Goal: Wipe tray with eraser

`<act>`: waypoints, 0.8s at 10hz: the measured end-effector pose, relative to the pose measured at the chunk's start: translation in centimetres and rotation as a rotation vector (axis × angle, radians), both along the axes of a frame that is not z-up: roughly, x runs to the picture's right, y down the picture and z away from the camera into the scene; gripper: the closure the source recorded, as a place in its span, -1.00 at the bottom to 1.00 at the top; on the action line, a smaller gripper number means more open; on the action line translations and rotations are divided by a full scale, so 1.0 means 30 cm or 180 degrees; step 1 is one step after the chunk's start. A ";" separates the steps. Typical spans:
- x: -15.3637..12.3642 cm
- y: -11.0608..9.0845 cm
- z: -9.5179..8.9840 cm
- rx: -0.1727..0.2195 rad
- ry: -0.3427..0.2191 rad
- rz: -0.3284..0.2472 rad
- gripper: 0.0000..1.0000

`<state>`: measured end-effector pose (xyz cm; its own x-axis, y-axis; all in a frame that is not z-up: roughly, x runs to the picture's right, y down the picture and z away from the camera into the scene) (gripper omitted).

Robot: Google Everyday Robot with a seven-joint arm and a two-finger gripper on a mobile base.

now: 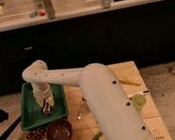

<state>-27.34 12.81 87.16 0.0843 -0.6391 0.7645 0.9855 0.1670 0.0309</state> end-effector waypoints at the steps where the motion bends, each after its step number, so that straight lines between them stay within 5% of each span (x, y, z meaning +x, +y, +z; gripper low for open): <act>1: 0.001 -0.018 0.011 -0.0010 -0.0002 -0.0011 1.00; 5: -0.178 -0.027 0.027 -0.0078 -0.0258 -0.0313 1.00; 8: -0.330 0.009 -0.036 -0.0055 -0.0569 -0.0715 1.00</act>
